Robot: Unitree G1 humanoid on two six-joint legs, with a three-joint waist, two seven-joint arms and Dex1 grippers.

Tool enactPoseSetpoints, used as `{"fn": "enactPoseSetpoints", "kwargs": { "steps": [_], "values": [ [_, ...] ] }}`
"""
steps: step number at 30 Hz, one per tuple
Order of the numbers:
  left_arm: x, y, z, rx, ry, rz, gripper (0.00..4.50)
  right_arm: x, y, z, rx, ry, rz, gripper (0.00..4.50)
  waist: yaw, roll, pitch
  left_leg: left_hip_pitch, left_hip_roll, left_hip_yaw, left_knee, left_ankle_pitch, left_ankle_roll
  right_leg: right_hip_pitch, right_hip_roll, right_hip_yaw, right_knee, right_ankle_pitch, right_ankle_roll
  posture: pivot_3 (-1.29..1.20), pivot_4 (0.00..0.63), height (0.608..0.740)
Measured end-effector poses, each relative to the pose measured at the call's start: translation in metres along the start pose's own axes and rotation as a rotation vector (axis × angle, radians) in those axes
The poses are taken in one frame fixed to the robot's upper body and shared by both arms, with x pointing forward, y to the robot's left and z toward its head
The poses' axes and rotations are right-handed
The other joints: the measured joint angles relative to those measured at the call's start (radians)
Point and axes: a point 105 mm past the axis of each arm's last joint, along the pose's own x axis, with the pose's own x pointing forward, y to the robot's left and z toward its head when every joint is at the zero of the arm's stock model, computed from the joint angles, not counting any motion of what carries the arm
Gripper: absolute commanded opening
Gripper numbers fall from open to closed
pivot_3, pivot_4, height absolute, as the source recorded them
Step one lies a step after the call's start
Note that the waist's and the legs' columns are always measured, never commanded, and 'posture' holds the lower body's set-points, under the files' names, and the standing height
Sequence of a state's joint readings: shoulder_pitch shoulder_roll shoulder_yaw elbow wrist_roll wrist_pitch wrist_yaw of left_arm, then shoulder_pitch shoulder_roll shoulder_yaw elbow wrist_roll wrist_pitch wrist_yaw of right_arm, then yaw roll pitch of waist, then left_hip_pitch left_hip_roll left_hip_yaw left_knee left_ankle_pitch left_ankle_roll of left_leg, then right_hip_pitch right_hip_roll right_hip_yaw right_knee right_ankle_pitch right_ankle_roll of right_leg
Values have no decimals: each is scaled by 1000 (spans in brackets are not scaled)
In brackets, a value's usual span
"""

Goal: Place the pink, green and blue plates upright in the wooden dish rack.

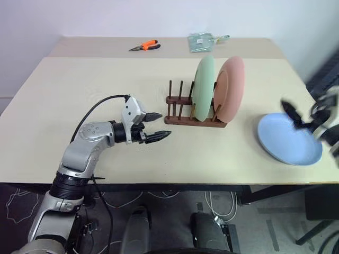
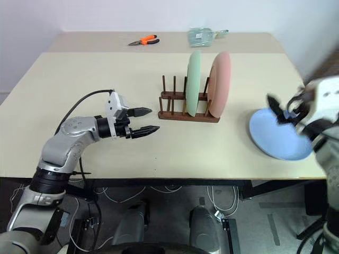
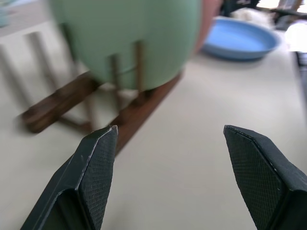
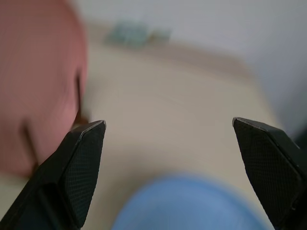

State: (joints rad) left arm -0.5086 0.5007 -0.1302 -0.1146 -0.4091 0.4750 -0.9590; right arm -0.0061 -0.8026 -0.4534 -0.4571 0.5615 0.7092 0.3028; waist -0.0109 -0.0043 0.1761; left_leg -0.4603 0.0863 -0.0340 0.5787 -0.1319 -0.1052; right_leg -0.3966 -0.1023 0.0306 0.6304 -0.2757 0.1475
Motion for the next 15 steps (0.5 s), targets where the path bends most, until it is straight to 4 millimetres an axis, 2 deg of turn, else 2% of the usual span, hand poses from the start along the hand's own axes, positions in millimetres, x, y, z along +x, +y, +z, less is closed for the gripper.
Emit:
{"fn": "enactPoseSetpoints", "kwargs": {
  "steps": [2,5,8,10,15],
  "values": [
    [8,-9,5,6,-19,-48,3638,3,18,-21,1,60,33,4318,-7,-1,0,0,0,0,1,0,0,1,0,0,0,0,0,0,150,740],
    [18,-24,11,12,-36,-119,3638,9,32,-54,-27,168,20,4318,-3,0,0,0,0,0,1,0,0,1,0,0,-1,0,0,0,150,740],
    [25,-36,15,19,-48,-159,3638,14,30,-80,-62,255,-40,3586,0,-1,0,-1,0,0,1,0,0,1,0,0,-1,0,0,0,150,740],
    [28,-42,18,27,-55,-180,3638,16,28,-90,-72,288,-69,2675,0,-1,0,-1,0,0,1,0,0,1,0,0,-1,0,0,0,150,740],
    [27,-42,15,22,-41,-177,3638,20,17,-93,-118,311,-129,181,-1,-1,0,0,0,0,1,0,0,1,0,0,-1,0,0,0,150,740]
  ]
}}
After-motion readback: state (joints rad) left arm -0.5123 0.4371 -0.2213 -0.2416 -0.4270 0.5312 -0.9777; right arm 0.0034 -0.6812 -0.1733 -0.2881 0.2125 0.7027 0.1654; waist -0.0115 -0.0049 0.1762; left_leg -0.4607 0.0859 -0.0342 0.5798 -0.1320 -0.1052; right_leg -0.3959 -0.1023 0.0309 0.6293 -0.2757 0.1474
